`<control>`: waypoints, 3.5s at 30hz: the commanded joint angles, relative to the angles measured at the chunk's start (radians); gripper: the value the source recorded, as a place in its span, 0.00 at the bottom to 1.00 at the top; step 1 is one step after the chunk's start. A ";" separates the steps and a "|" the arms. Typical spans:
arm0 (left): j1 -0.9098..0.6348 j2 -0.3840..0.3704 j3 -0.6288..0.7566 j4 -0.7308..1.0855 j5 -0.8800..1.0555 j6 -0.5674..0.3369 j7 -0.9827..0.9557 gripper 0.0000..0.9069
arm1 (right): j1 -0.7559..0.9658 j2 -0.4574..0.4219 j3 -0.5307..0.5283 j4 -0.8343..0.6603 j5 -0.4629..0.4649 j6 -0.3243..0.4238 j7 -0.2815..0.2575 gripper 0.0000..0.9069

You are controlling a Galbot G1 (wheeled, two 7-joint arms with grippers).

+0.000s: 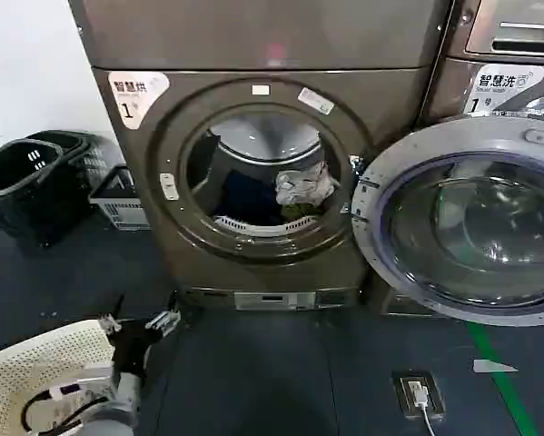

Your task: Grasp the clothes from the dryer.

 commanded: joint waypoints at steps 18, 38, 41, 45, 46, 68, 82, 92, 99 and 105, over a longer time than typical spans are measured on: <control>-0.002 0.000 -0.001 0.005 0.009 -0.002 0.009 1.00 | 0.026 -0.001 -0.021 0.002 0.033 0.033 -0.013 1.00; -0.002 -0.003 0.016 0.000 0.029 -0.002 0.020 1.00 | 0.024 0.013 -0.028 0.018 0.045 0.034 -0.020 1.00; -0.001 -0.002 0.017 -0.002 0.030 -0.002 0.020 1.00 | 0.024 0.016 -0.028 0.019 0.047 0.035 -0.020 1.00; -0.002 -0.003 0.016 -0.003 0.030 -0.002 0.023 1.00 | 0.022 0.017 -0.026 0.018 0.048 0.052 -0.025 1.00; -0.002 -0.004 0.016 -0.003 0.031 -0.002 0.023 1.00 | 0.022 0.017 -0.026 0.018 0.051 0.057 -0.025 1.00; -0.012 -0.001 0.026 0.014 0.035 -0.003 0.031 1.00 | 0.023 0.024 -0.028 0.017 0.068 0.095 -0.028 1.00; -0.006 0.003 0.034 0.007 0.057 -0.020 0.061 1.00 | 0.023 0.017 -0.029 0.019 0.092 0.107 -0.022 1.00; -0.006 0.001 0.038 0.008 0.059 -0.020 0.059 1.00 | 0.019 0.024 -0.027 0.021 0.106 0.127 -0.029 1.00; -0.009 0.002 0.038 0.011 0.057 -0.020 0.059 1.00 | 0.019 0.027 -0.024 0.020 0.108 0.130 -0.030 1.00; -0.011 -0.001 0.040 0.014 0.058 -0.020 0.060 1.00 | 0.021 0.024 -0.027 0.021 0.107 0.130 -0.031 1.00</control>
